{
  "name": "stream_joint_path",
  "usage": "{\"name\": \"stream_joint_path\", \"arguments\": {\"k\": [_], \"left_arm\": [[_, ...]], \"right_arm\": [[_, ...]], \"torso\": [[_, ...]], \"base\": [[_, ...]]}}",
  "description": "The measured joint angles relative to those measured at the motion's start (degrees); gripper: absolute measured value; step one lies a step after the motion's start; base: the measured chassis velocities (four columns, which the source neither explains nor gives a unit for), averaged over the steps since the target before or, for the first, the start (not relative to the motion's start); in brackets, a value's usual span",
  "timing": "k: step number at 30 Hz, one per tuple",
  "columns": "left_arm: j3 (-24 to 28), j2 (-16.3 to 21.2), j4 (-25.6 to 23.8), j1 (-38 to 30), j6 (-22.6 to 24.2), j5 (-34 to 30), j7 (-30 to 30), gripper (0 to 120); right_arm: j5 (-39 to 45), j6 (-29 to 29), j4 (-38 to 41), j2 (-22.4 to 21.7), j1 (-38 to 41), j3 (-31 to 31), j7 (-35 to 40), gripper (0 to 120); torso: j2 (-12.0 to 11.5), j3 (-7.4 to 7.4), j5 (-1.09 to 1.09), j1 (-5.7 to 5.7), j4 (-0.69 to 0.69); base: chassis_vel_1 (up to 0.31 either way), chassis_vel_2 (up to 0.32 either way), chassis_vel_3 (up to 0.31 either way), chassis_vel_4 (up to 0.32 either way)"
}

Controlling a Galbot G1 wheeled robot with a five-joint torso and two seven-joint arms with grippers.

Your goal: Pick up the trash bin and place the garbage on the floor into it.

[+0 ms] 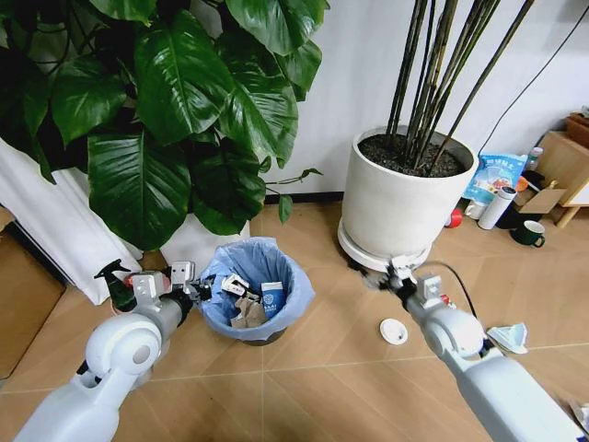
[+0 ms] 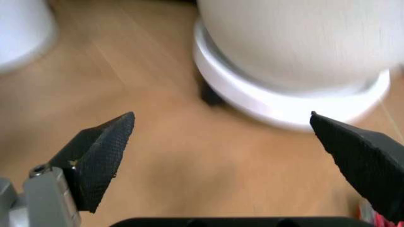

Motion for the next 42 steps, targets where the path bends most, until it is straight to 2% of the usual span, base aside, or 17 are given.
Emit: {"name": "stream_joint_path", "arguments": {"k": [4,10,26,35,41,42], "left_arm": [[-0.1,0.1,-0.4,0.1,-0.1,0.0,0.0,0],[-0.1,0.0,-0.6,0.2,-0.2,0.0,0.1,0],[0.1,0.2,-0.7,0.2,-0.5,0.1,0.4,0],[0.0,0.6,-0.7,0.2,-0.6,0.1,0.9,0],[-0.1,0.6,-0.7,0.2,-0.8,0.2,1.1,0],[-0.1,0.6,-0.7,0.2,-0.8,0.2,1.1,0]], "right_arm": [[-1.2,0.8,-8.0,2.3,0.6,0.8,0.3,100],[-0.7,0.9,-15.2,4.9,0.8,3.1,0.4,100],[1.9,-0.6,-22.3,7.9,1.7,5.0,0.7,100],[1.7,-0.6,-27.5,11.1,3.7,5.7,0.8,100],[1.8,-0.5,-29.1,11.7,4.2,5.9,0.9,88],[1.8,-0.4,-29.4,11.7,4.3,6.0,0.9,82]], "torso": [[0.0,0.0,0.0,0.0,0.01],[0.0,0.0,-0.02,0.0,0.02],[0.0,0.0,-0.03,0.0,0.01],[0.0,0.0,-0.03,0.0,0.02],[0.0,0.0,-0.02,0.0,0.01],[0.0,0.0,-0.02,0.0,0.01]], "base": [[0.0,0.0,0.0,0.0],[0.0,0.0,0.0,0.0],[0.0,0.0,0.0,0.0],[0.0,0.0,0.0,0.0],[0.0,0.0,0.0,0.0],[0.0,0.0,0.0,0.0]]}}
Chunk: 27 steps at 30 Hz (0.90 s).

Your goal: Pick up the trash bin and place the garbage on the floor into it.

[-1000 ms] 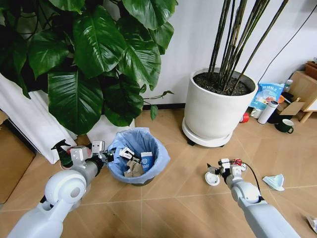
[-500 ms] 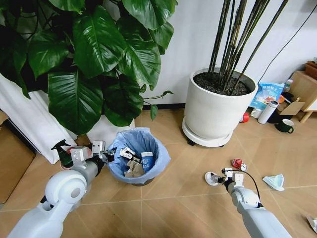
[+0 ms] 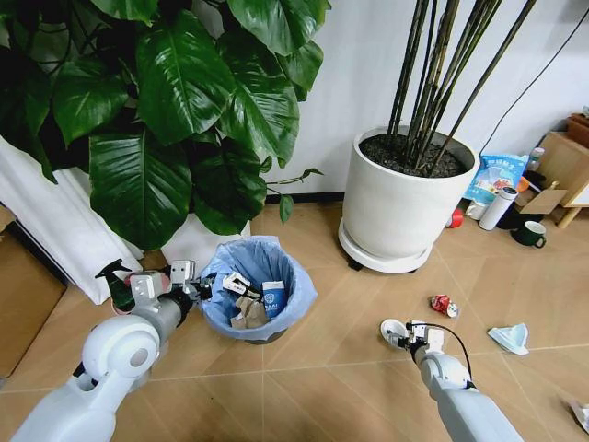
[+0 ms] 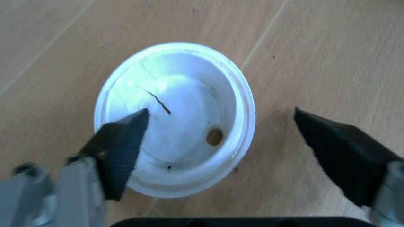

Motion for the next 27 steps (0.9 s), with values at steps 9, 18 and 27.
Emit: {"name": "stream_joint_path", "arguments": {"k": [9,18,27], "left_arm": [[0.1,-0.2,0.2,-0.1,-0.1,0.1,0.0,0],[0.1,-0.1,0.5,-0.2,-0.2,0.2,0.1,0],[0.1,-0.4,0.5,-0.2,-0.2,0.3,0.1,0]], "right_arm": [[0.1,0.5,-1.6,0.6,0.8,0.2,0.0,48],[0.3,1.1,-2.5,1.4,1.4,0.3,0.1,15],[1.5,1.2,2.7,1.1,0.4,1.1,0.7,0]], "torso": [[0.0,-0.01,-0.06,0.0,-0.01],[0.0,-0.01,-0.02,0.0,-0.01],[0.0,0.01,0.0,0.01,0.02]], "base": [[0.0,0.0,0.0,0.0],[0.0,0.0,0.0,0.0],[0.0,0.0,0.0,0.0]]}}
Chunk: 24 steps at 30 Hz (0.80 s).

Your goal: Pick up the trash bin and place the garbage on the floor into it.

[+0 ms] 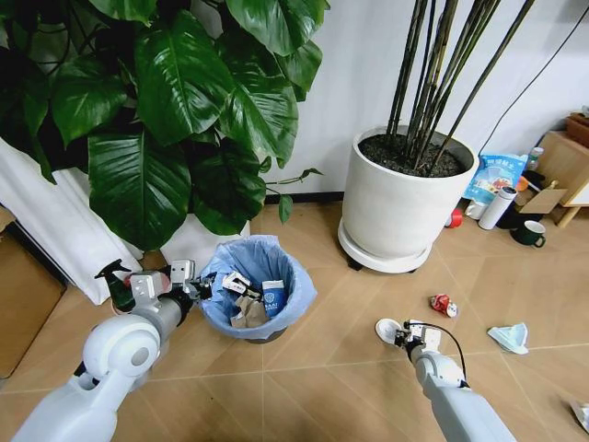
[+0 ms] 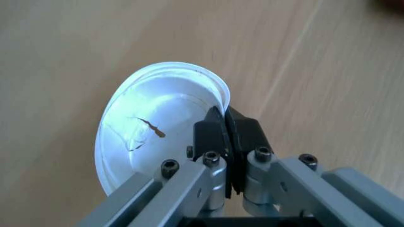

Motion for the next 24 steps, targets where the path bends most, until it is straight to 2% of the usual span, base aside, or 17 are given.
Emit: {"name": "stream_joint_path", "arguments": {"k": [3,4,5,7,8,9,10,12,14,16,17,19,22,24], "left_arm": [[0.0,0.0,0.0,0.0,0.0,0.0,0.0,0],[-0.1,0.1,-0.1,0.0,0.0,0.0,0.0,0],[-0.1,0.1,-0.1,0.0,0.0,0.0,0.0,0],[-0.1,0.1,-0.2,0.1,0.0,0.0,0.0,0],[-0.1,0.1,-0.2,0.2,0.0,0.1,0.0,0],[-0.1,0.1,-0.2,0.3,0.0,0.2,0.0,0],[-0.1,0.1,-0.2,0.4,0.0,0.3,0.0,0],[0.1,0.0,-0.2,0.4,0.0,0.4,0.0,0],[0.4,0.1,-0.2,0.3,0.2,0.6,-0.1,0],[0.7,0.1,-0.3,0.2,0.5,0.5,-0.4,0],[0.7,0.1,-0.3,0.2,0.5,0.5,-0.4,0],[0.8,0.5,-0.3,0.1,0.9,0.5,-0.8,0],[0.9,0.8,-0.3,0.0,1.4,0.5,-1.1,0],[1.0,1.1,-0.3,-0.2,1.8,0.5,-1.4,0]], "right_arm": [[0.3,-0.1,3.0,-0.6,-0.6,0.1,0.1,0],[0.4,-0.1,5.3,-1.0,-0.9,0.3,0.1,0],[0.4,0.0,7.4,-1.4,-1.2,0.4,0.2,0],[0.2,0.2,9.4,-1.8,-1.6,0.3,0.3,0],[-0.2,0.4,11.7,-2.2,-1.9,0.2,0.3,0],[-0.6,0.5,14.7,-2.8,-2.2,-0.1,0.2,0],[-0.6,0.4,17.5,-3.5,-2.2,-0.6,0.2,0],[-0.4,-0.1,19.8,-4.0,-2.1,-1.1,0.1,0],[1.0,-1.5,25.3,-4.8,-0.7,-2.8,0.1,0],[3.9,-3.7,31.2,-6.0,1.8,-5.1,0.5,0],[3.9,-3.7,31.2,-6.0,1.8,-5.1,0.5,0],[6.8,-5.7,36.2,-7.7,4.1,-7.8,0.5,0],[10.9,-7.4,40.8,-10.1,6.4,-11.4,0.5,0],[13.4,-8.2,43.6,-11.7,8.1,-14.8,0.5,0]], "torso": [[0.0,0.01,0.08,0.0,-0.03],[0.0,0.0,0.06,0.0,-0.01],[0.0,-0.01,-0.05,0.0,-0.01],[0.0,0.0,-0.08,0.0,-0.01],[0.0,0.0,0.04,0.0,-0.02],[0.0,0.0,0.08,0.0,-0.02],[0.0,0.0,-0.05,0.0,-0.02],[0.0,0.0,-0.11,0.0,-0.03],[0.0,0.0,0.07,0.0,-0.03],[0.0,0.0,-0.09,0.0,0.0],[0.0,0.0,-0.09,0.0,0.0],[0.0,0.0,0.03,0.0,0.01],[0.0,0.0,-0.07,0.0,-0.01],[0.0,-0.01,0.01,0.0,-0.01]], "base": [[0.0,0.0,0.0,0.0],[0.0,0.0,0.0,0.0],[0.0,0.0,0.0,0.0],[0.0,0.0,0.0,0.0],[0.0,0.0,0.0,0.0],[0.0,0.0,0.0,0.0],[0.0,0.0,0.0,0.0],[0.0,0.0,0.0,0.0],[0.0,0.0,0.0,0.0],[0.0,0.0,0.0,0.0],[0.0,0.0,0.0,0.0],[0.0,0.0,0.0,0.0],[0.0,0.0,0.0,0.0],[0.0,0.0,0.0,0.0]]}}
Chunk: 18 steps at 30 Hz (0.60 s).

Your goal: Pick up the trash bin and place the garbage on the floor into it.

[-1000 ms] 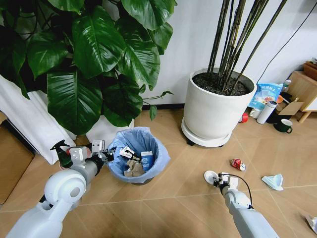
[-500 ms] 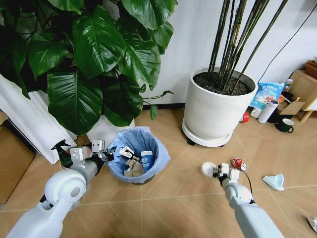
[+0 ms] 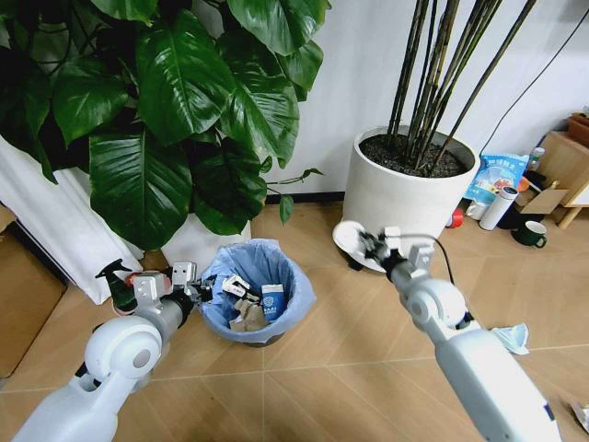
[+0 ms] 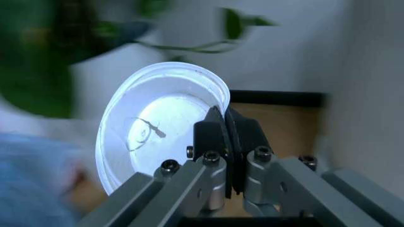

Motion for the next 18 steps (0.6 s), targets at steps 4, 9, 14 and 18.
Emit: {"name": "stream_joint_path", "arguments": {"k": [4,9,14,18], "left_arm": [[0.5,0.2,0.2,-0.5,1.1,-0.3,-1.0,0],[1.0,0.2,0.6,-1.0,1.8,-0.9,-1.7,0],[0.8,0.4,0.7,-1.1,1.9,-1.5,-2.2,0],[0.3,0.5,0.7,-1.1,1.9,-1.7,-2.3,0]], "right_arm": [[3.0,-0.4,3.4,-1.6,3.5,-6.4,-0.1,0],[5.1,-0.5,4.0,0.4,10.8,-16.5,0.4,0],[4.7,-1.1,1.7,2.5,14.6,-23.7,0.8,2],[3.7,-1.3,0.8,2.0,14.9,-25.6,0.5,13]], "torso": [[0.0,0.0,-0.03,0.0,-0.02],[0.0,0.0,-0.04,0.0,0.0],[0.0,0.01,-0.03,0.0,0.02],[0.0,0.01,-0.03,0.0,0.0]], "base": [[0.0,0.0,0.0,0.0],[0.0,0.0,0.0,0.0],[0.0,0.0,0.0,0.0],[0.0,0.0,0.0,0.0]]}}
